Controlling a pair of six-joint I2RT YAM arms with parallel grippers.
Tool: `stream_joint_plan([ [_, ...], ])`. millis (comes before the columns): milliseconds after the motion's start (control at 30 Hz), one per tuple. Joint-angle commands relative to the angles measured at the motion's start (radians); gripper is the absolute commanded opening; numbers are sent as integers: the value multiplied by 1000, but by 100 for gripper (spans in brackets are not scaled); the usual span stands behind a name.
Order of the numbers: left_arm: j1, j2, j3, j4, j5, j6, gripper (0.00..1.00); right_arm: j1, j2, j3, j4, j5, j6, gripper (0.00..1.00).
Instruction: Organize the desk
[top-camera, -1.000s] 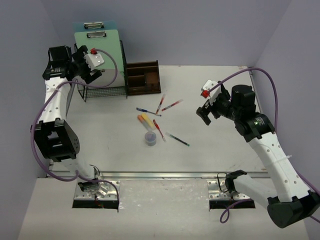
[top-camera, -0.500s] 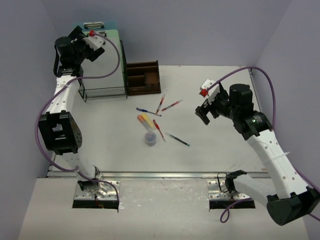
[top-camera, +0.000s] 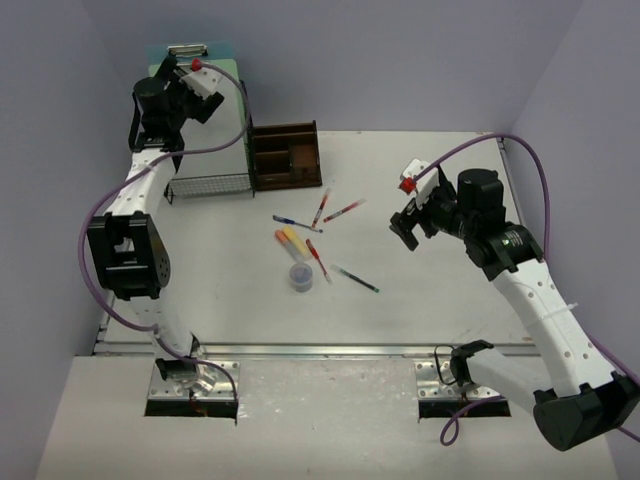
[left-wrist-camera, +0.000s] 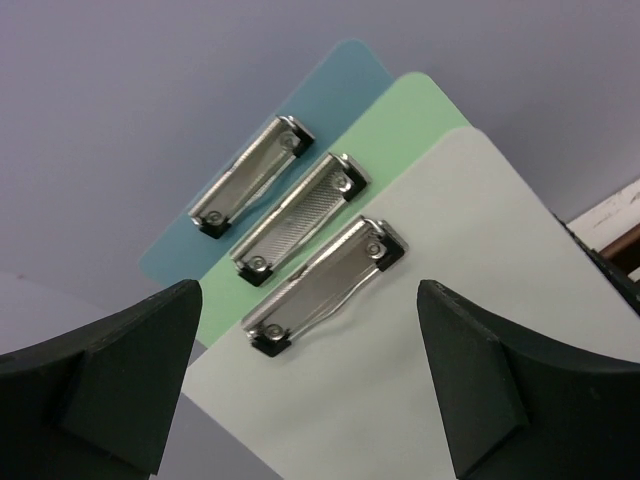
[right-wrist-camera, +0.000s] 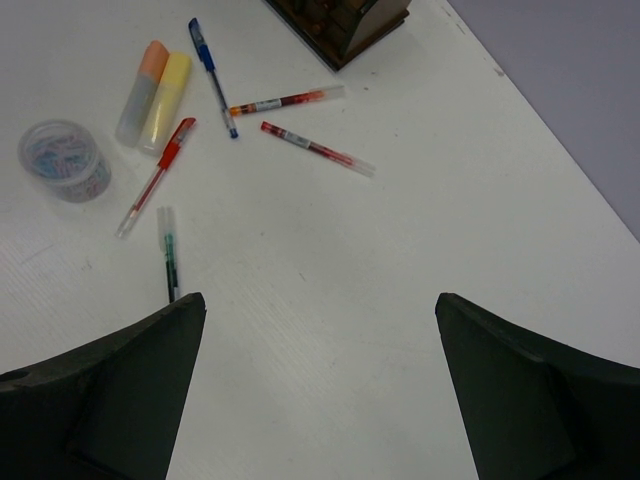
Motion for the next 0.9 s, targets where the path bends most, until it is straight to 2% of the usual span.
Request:
stream_joint_plan([
  [0, -1, -206, 6, 78, -6, -180, 87, 1, 7, -1, 48, -11, 47, 99],
  [100, -1, -294, 6, 21, -8, -252, 90, 1, 22, 3, 27, -15, 49, 98],
  [167, 0, -403, 15, -98, 14, -305, 99, 3, 58, 9, -2, -16, 52, 95],
  [233, -1, -446, 20, -194, 32, -342, 100, 3, 77, 13, -25, -13, 58, 93],
  [367, -2, -565, 4, -489, 73, -417, 100, 16, 122, 10, -37, -15, 88, 87],
  [467, -1, -663, -94, -612, 105, -488, 100, 101, 162, 18, -42, 26, 110, 86],
  [700, 0, -861, -366, -703, 205, -623, 100, 267, 272, 21, 8, -17, 177, 86],
  [867, -1, -894, -435, -730, 227, -658, 100, 380, 431, 54, 47, -20, 174, 87],
])
